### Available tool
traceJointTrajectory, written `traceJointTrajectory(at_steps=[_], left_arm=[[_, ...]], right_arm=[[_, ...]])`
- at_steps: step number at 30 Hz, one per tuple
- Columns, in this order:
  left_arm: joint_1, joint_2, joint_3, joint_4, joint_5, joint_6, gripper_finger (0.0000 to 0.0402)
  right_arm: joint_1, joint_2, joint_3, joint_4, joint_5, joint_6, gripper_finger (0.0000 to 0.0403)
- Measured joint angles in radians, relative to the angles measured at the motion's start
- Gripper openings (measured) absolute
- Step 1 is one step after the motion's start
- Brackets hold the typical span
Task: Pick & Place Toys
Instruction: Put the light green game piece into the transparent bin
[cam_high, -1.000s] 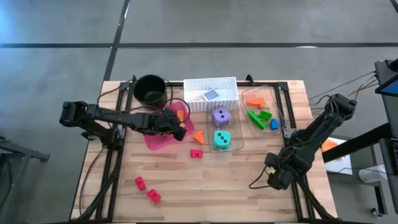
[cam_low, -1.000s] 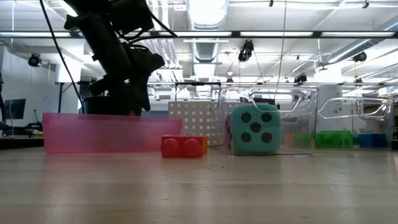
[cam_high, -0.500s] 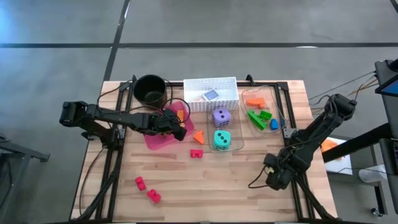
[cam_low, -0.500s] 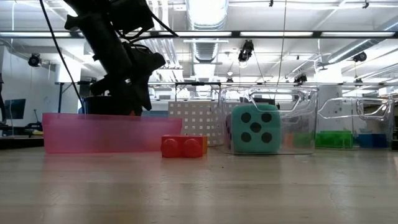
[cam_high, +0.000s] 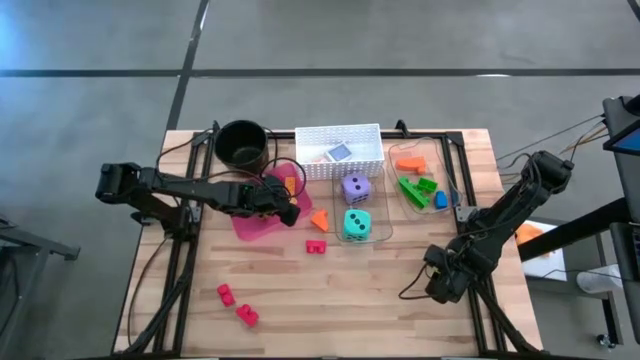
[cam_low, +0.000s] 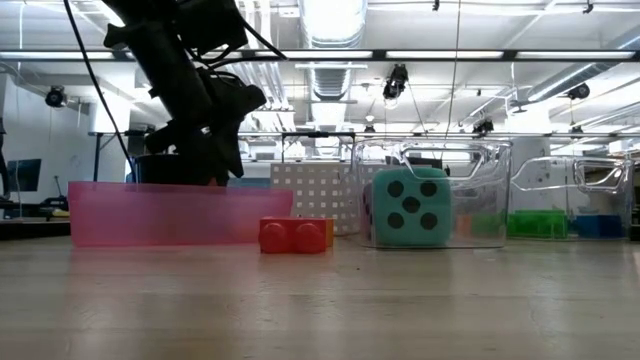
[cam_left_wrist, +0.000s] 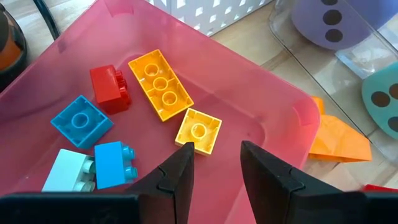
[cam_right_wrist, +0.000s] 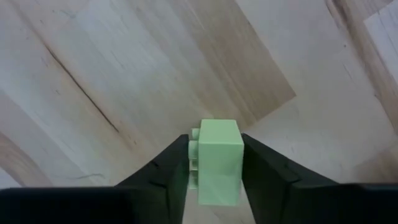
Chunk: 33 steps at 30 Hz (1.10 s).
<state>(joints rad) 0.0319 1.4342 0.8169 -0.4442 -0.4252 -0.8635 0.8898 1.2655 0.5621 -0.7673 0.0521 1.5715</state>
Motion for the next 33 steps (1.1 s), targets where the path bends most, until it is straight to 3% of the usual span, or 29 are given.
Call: traceJointTrajectory(at_steps=[6, 11, 15, 24, 29, 33], left_arm=[[0.0, 0.0, 0.0, 0.001, 0.0, 0.0, 0.0136], [-0.006, 0.0, 0.01, 0.02, 0.0, 0.009, 0.0136], [-0.045, 0.0, 0.026, 0.116, 0.0, 0.107, 0.0136], [-0.175, 0.0, 0.049, 0.458, 0.0, 0.383, 0.0136], [-0.227, 0.0, 0.049, 0.531, 0.0, 0.411, 0.0136], [-0.244, 0.001, 0.048, 0.532, 0.0, 0.411, 0.0136]], right_arm=[[0.0, 0.0, 0.0, 0.002, 0.0, -0.001, 0.0093], [-0.001, 0.0, 0.0, 0.018, 0.0, -0.003, 0.0116], [-0.001, 0.0, 0.0, 0.031, 0.001, -0.003, 0.0132], [-0.002, 0.0, 0.0, 0.052, 0.026, -0.004, 0.009], [-0.013, 0.0, 0.002, 0.102, 0.063, -0.015, 0.0108], [-0.043, -0.001, 0.003, 0.221, 0.109, -0.121, 0.011]])
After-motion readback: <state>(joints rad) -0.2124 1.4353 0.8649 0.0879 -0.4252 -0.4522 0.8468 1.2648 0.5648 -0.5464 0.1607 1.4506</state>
